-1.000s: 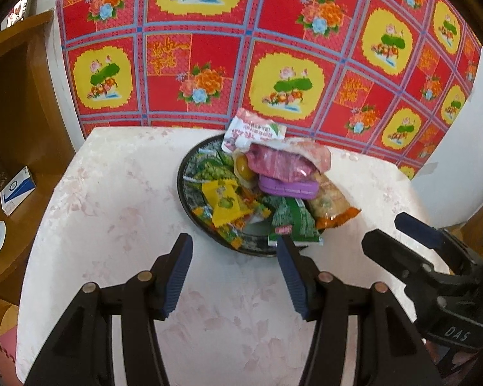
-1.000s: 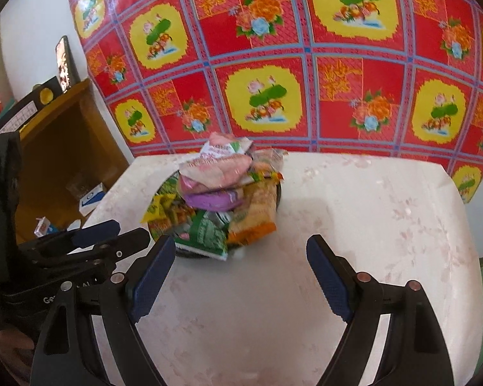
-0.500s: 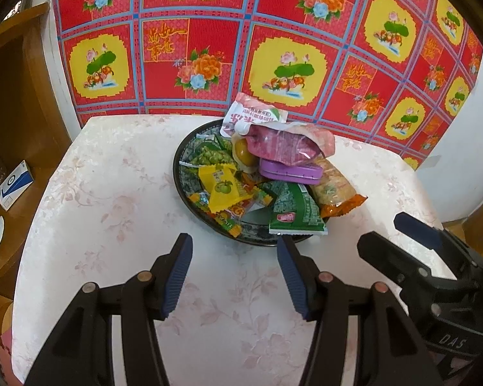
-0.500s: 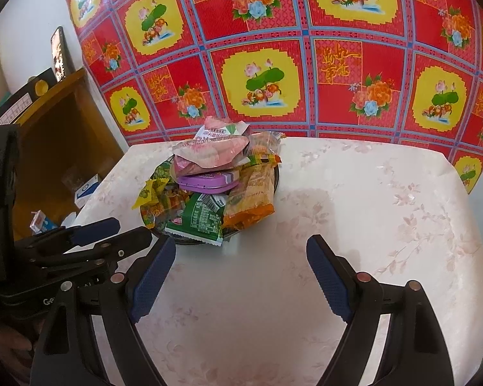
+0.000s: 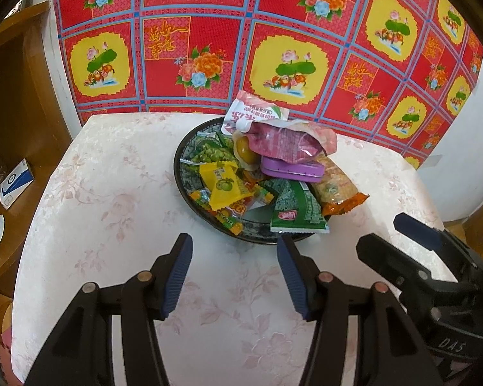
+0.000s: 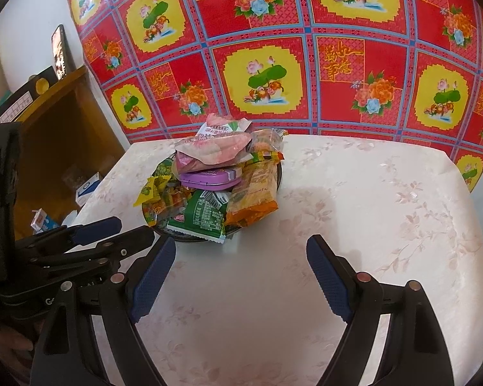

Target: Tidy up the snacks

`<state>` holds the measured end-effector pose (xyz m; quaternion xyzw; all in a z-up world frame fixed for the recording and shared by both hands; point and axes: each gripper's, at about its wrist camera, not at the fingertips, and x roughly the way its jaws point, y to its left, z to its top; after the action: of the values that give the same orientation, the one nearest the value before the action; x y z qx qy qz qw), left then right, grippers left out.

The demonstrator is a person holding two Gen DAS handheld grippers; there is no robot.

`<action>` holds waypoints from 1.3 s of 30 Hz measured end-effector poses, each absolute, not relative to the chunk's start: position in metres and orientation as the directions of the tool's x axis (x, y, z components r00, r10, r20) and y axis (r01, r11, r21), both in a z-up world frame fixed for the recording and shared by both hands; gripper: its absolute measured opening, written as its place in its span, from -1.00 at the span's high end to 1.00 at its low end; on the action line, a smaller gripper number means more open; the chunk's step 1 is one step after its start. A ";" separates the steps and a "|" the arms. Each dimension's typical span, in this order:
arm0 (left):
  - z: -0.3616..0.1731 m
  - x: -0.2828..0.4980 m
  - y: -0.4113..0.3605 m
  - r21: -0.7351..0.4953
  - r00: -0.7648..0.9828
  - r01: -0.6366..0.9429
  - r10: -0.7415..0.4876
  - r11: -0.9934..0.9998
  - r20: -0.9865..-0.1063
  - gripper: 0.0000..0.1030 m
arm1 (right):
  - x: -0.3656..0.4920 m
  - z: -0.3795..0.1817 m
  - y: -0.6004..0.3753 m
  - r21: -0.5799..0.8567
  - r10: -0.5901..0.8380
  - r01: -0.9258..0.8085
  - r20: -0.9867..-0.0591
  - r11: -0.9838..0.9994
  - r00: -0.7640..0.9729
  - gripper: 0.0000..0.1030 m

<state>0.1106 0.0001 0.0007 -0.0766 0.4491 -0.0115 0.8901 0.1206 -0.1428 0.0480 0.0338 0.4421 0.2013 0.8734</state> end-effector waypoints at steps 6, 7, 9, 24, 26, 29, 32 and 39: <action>0.000 0.110 0.001 -0.145 0.596 -0.049 -0.088 0.988 -0.798 -0.12 | 0.120 0.048 -0.142 0.237 0.381 -0.321 -0.759 0.917 0.528 -0.66; 0.000 0.110 0.001 -0.145 0.596 -0.050 -0.087 0.988 -0.798 -0.12 | 0.120 0.048 -0.142 0.237 0.381 -0.321 -0.759 0.917 0.528 -0.66; 0.000 0.110 0.000 -0.145 0.595 -0.048 -0.088 0.988 -0.799 -0.12 | 0.120 0.047 -0.142 0.237 0.381 -0.321 -0.759 0.917 0.528 -0.66; -0.001 0.109 -0.001 -0.139 0.596 -0.049 -0.083 0.989 -0.799 -0.12 | 0.117 0.046 -0.139 0.240 0.383 -0.322 -0.759 0.916 0.526 -0.66; -0.001 0.110 -0.001 -0.140 0.596 -0.048 -0.084 0.989 -0.799 -0.12 | 0.116 0.046 -0.138 0.240 0.384 -0.322 -0.759 0.916 0.526 -0.66; -0.001 0.110 -0.001 -0.139 0.596 -0.047 -0.084 0.989 -0.798 -0.12 | 0.115 0.046 -0.138 0.241 0.385 -0.323 -0.758 0.915 0.526 -0.66; -0.001 0.110 -0.001 -0.136 0.597 -0.046 -0.082 0.990 -0.798 -0.12 | 0.116 0.045 -0.138 0.242 0.385 -0.322 -0.759 0.915 0.525 -0.66; -0.001 0.110 -0.001 -0.136 0.595 -0.048 -0.081 0.989 -0.799 -0.12 | 0.116 0.045 -0.138 0.244 0.386 -0.321 -0.759 0.915 0.524 -0.66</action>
<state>0.1099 -0.0006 -0.0013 -0.0719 0.4497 -0.0094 0.8902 0.1159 -0.1380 0.0449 0.0369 0.4436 0.2027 0.8722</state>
